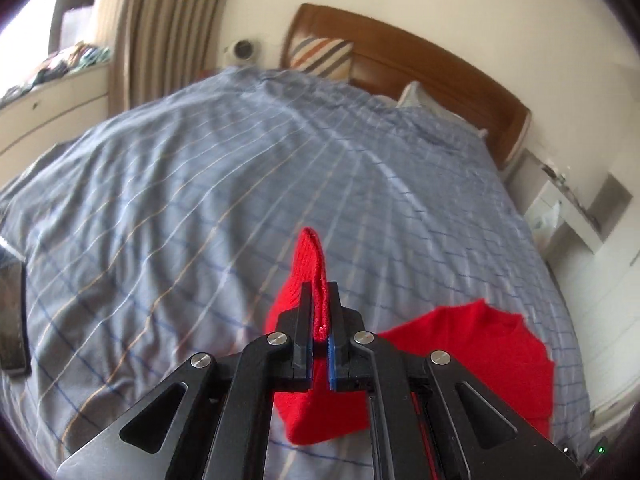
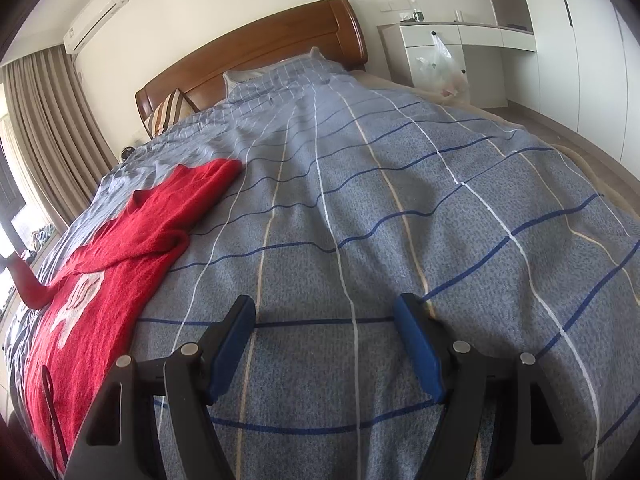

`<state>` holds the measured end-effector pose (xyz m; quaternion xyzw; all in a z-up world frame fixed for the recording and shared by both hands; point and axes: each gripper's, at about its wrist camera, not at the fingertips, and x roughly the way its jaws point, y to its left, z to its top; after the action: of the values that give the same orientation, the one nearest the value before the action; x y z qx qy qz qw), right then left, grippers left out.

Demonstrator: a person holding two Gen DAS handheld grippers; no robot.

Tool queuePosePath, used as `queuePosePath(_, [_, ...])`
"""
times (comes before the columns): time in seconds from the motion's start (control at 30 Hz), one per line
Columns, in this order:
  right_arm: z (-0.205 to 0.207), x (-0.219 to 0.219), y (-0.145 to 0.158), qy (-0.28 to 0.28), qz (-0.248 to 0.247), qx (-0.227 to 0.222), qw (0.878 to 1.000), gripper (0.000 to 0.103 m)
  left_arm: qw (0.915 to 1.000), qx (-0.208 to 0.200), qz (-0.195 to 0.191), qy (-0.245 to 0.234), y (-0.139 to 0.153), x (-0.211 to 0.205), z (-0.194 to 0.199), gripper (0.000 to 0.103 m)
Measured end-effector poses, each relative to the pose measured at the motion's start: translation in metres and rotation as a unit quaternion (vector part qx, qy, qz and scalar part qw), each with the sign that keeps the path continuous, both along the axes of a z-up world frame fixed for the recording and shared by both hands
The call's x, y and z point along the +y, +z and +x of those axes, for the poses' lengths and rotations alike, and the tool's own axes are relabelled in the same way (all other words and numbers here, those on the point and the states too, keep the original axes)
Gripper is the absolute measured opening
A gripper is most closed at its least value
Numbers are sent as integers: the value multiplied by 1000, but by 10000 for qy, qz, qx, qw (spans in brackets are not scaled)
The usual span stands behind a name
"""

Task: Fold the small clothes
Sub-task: 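Fold the sleeve over the sweater body with the left gripper and release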

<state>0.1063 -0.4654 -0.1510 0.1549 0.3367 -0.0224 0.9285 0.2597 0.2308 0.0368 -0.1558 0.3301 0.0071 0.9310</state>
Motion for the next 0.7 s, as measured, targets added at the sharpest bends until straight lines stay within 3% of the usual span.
queuePosePath(0.1, [0, -1, 0, 2, 10, -5, 10000, 72, 9960, -341, 249, -793, 43, -77, 18, 3])
queuePosePath(0.23, [0, -1, 0, 4, 17, -10, 10000, 72, 9809, -558, 597, -1765, 69, -181, 30, 3])
queuePosePath(0.33, [0, -2, 0, 5, 16, -10, 10000, 72, 9705, -478, 782, -2229, 60, -244, 38, 3])
queuePosePath(0.47, [0, -2, 0, 4, 19, -12, 10000, 72, 9623, -126, 971, -2537, 21, -304, 46, 5])
queuePosePath(0.5, [0, -2, 0, 4, 18, -12, 10000, 72, 9598, -1, 1052, -2601, 7, -318, 45, 8])
queuePosePath(0.57, [0, -2, 0, 5, 21, -13, 10000, 72, 9551, 291, 1247, -2670, -21, -340, 41, 41])
queuePosePath(0.6, [0, -2, 0, 6, 23, -15, 10000, 72, 9539, 393, 1354, -2651, -35, -349, 36, 71])
queuePosePath(0.63, [-1, -2, 0, 6, 25, -17, 10000, 72, 9528, 385, 1416, -2659, -46, -353, 29, 79])
queuePosePath(0.7, [-1, -2, 0, 7, 30, -22, 10000, 72, 9462, 490, 1428, -2863, -65, -359, 15, 79])
